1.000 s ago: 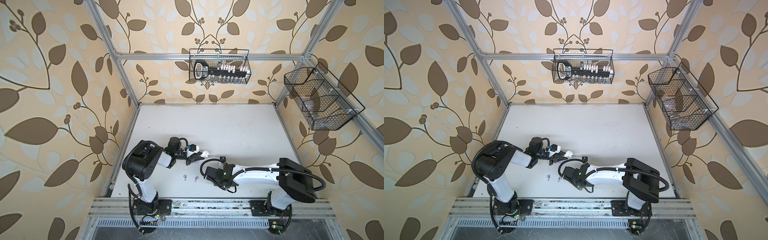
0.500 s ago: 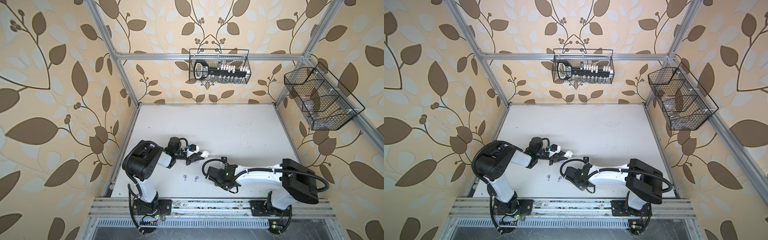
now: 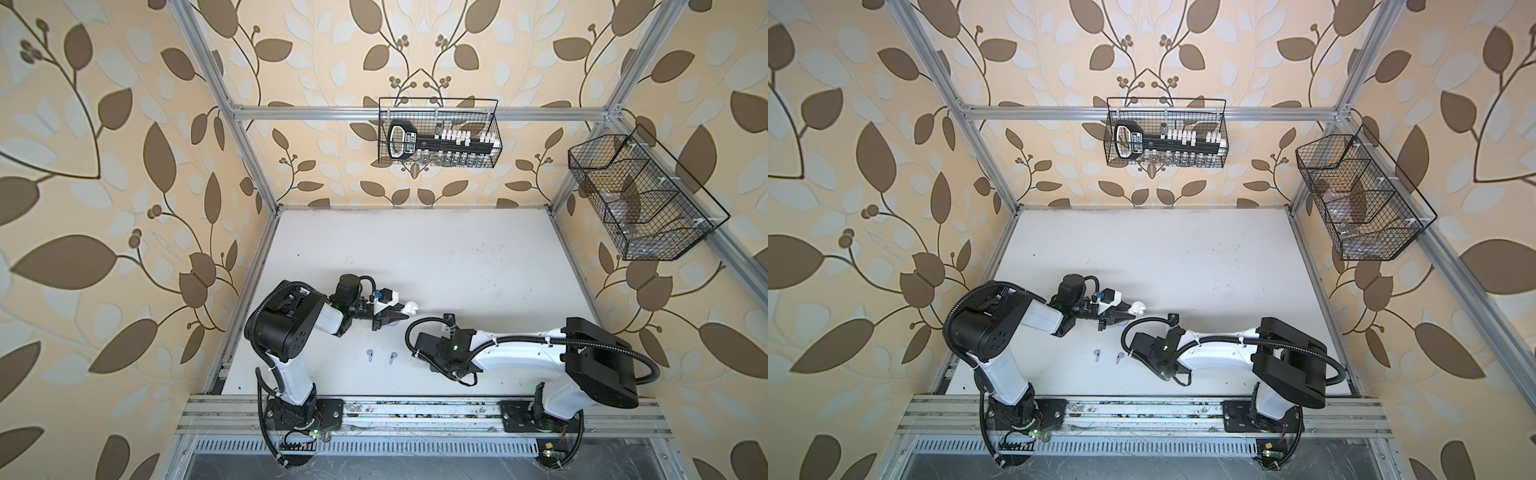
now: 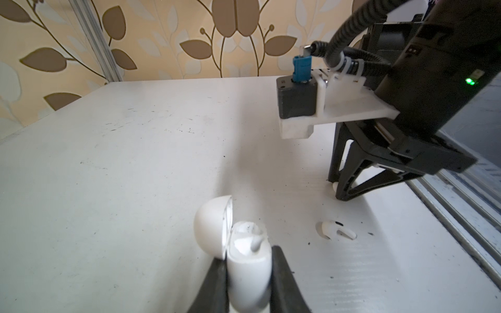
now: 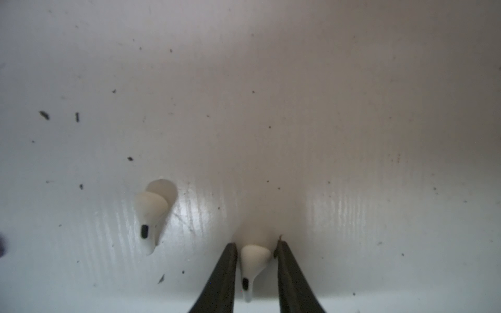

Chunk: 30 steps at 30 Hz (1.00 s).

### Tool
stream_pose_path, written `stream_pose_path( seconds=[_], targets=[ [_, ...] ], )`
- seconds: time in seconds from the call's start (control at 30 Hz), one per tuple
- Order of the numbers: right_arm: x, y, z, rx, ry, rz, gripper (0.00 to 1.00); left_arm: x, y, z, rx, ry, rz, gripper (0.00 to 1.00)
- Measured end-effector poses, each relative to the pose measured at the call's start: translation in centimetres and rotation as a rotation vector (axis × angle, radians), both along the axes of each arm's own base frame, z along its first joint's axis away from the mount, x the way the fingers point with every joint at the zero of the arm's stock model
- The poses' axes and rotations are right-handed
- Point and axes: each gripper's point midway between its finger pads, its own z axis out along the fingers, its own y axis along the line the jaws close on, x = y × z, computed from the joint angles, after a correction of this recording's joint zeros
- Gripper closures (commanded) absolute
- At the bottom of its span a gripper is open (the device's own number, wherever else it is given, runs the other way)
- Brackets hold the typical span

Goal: Insert the wireless bluetooth earbuds into the charging case

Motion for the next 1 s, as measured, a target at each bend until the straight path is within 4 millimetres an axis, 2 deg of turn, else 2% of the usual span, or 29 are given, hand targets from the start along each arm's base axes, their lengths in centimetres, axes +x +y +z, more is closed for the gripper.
stream_pose_path(
  seconds=[1.0],
  targets=[
    [0.18, 0.2, -0.05, 0.0, 0.001, 0.016, 0.78, 0.0, 0.0, 0.0, 0.0, 0.0, 0.0, 1.0]
  ],
)
